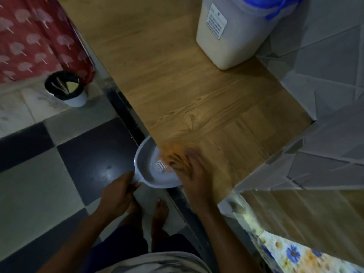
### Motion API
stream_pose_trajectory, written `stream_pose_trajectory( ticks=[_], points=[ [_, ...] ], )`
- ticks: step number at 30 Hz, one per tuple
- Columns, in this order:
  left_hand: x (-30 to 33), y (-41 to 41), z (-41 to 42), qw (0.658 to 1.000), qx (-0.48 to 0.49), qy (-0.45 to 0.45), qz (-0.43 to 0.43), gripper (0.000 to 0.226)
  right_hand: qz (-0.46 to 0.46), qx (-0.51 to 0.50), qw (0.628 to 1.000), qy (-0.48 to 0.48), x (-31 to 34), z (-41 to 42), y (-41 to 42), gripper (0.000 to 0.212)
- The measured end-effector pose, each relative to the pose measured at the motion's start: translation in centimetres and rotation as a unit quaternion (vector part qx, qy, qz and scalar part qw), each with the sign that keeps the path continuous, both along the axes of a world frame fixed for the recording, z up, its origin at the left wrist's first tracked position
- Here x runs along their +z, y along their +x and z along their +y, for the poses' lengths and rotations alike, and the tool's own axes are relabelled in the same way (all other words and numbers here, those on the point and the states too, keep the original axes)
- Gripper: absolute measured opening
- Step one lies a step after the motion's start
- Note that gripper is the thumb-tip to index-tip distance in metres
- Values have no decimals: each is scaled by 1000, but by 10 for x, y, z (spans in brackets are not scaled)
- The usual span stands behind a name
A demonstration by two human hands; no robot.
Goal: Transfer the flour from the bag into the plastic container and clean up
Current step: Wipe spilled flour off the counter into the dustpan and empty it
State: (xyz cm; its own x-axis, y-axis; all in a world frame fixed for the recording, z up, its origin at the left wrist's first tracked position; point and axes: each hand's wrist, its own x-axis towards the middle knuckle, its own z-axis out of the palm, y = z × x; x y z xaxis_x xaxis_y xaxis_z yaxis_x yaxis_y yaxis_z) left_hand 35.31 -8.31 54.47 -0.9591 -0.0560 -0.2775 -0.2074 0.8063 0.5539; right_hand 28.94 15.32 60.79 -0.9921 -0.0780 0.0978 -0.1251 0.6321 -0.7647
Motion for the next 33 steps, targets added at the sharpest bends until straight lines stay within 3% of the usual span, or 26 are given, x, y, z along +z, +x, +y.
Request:
stream_pose_trajectory(
  ticks=[2,4,7,9,11,12,14,17,19,23,25,28,30,33],
  points=[
    [2,-2,0,1000,4,7,8,49,53,-85,991,90,-13,25,31,52],
    [6,-2,0,1000,16,16,9,48,72,-93,983,138,-34,20,39,44],
    [2,-5,-7,999,35,18,1,46,22,-9,999,39,-39,-36,1,33],
    [1,-8,-13,999,34,12,-7,38,-17,7,998,-55,-25,-68,-37,36],
    [5,-13,-18,1000,28,-3,-1,28,-19,-2,996,-93,-7,-77,-61,31],
    [8,-17,-20,1000,24,-13,5,24,9,-5,996,-88,0,-71,-60,27],
    [10,-22,-26,999,23,-25,11,24,58,-39,996,-50,1,-45,-46,46],
    [6,-26,-33,999,25,-24,13,43,68,-97,992,52,-27,-13,-27,61],
    [1,-28,-37,999,29,-21,8,50,81,-52,993,70,-43,-27,-36,50],
    [-6,-34,-43,998,55,6,-8,43,19,112,994,8,-29,-98,-86,24],
    [-4,-38,-49,998,62,2,-13,37,14,134,991,-22,-11,-113,-98,29],
    [-2,-49,-60,997,80,0,-16,24,46,-32,994,-98,9,-87,-103,24],
    [-3,-53,-68,995,98,2,-18,14,63,-154,983,-75,2,-64,-109,22],
    [-4,-65,-85,995,98,10,-26,9,29,-155,987,8,-27,-85,-123,32]
  ],
)
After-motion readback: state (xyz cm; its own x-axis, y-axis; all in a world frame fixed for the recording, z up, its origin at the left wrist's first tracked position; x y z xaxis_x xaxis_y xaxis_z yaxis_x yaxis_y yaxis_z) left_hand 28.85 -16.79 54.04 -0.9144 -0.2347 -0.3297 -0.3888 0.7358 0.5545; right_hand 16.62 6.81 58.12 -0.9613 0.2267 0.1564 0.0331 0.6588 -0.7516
